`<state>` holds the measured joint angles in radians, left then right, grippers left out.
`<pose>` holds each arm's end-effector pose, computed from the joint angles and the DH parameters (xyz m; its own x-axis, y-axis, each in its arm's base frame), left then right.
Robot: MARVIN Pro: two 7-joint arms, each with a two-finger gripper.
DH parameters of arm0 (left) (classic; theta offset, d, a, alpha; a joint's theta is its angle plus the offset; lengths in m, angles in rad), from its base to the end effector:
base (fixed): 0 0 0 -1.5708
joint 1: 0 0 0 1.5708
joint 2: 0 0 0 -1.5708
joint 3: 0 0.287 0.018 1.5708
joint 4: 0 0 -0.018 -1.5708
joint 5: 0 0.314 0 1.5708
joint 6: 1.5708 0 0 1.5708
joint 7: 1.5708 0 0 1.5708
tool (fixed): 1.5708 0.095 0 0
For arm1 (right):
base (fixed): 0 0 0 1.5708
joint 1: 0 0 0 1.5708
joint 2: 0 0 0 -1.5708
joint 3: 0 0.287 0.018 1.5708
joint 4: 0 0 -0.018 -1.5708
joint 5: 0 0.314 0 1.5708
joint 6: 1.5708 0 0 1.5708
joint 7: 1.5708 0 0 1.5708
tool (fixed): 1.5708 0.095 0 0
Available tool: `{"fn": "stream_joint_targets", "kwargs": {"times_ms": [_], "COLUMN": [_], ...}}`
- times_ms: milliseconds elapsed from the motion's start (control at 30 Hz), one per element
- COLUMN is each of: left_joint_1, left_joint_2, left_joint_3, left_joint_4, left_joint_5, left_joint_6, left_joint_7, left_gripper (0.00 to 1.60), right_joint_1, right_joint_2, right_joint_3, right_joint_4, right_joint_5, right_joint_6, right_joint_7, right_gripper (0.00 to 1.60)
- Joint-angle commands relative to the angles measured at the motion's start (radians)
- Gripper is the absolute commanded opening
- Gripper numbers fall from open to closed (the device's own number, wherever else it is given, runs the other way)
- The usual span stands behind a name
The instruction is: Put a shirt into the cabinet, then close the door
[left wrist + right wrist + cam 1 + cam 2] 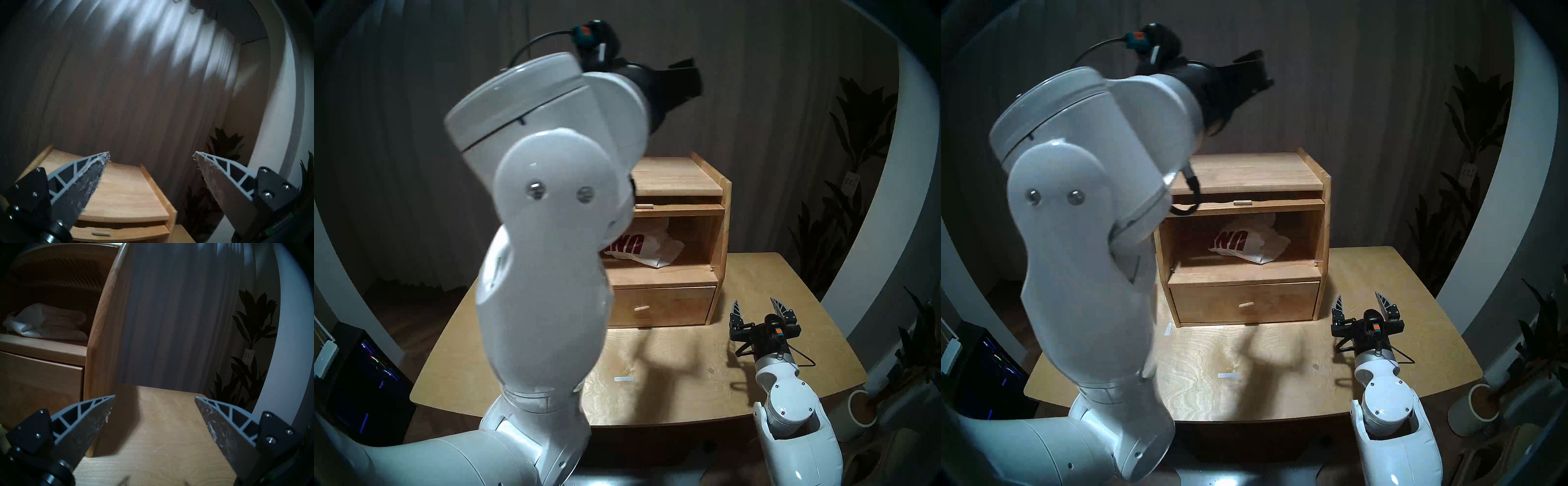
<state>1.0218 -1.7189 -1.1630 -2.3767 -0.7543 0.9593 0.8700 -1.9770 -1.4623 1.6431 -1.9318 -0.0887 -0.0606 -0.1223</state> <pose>0.3151 -0.1304 0.0884 -0.0941 0.3828 0.9190 -0.2891 -0.8938 0.3428 0.3107 -0.0566 -0.2949 -0.0159 0.2154 0.9764 -0.1416 -0.9672 0.2110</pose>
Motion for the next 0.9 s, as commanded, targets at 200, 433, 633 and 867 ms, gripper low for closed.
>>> {"fn": "stream_joint_targets", "kwargs": {"times_ms": [200, 433, 633, 867], "left_joint_1": [0.137, 0.195, 0.225, 0.256], "left_joint_2": [0.116, 0.137, 0.148, 0.160], "left_joint_3": [-0.251, -0.330, -0.383, -0.429], "left_joint_4": [-0.067, -0.067, -0.067, -0.067], "left_joint_5": [0.065, 0.068, 0.066, 0.060], "left_joint_6": [0.001, 0.001, 0.001, 0.001], "left_joint_7": [0.050, 0.028, 0.011, -0.001], "left_gripper": [1.60, 1.60, 1.60, 1.60], "right_joint_1": [0.076, 0.059, 0.065, 0.112], "right_joint_2": [0.069, 0.144, 0.207, 0.265], "right_joint_3": [-0.073, -0.089, -0.094, -0.134], "right_joint_4": [-0.160, -0.169, -0.181, -0.247], "right_joint_5": [-0.124, -0.269, -0.390, -0.531], "right_joint_6": [-0.011, 0.033, 0.072, 0.104], "right_joint_7": [0.029, 0.066, 0.101, 0.148], "right_gripper": [1.60, 1.60, 1.60, 1.60]}}
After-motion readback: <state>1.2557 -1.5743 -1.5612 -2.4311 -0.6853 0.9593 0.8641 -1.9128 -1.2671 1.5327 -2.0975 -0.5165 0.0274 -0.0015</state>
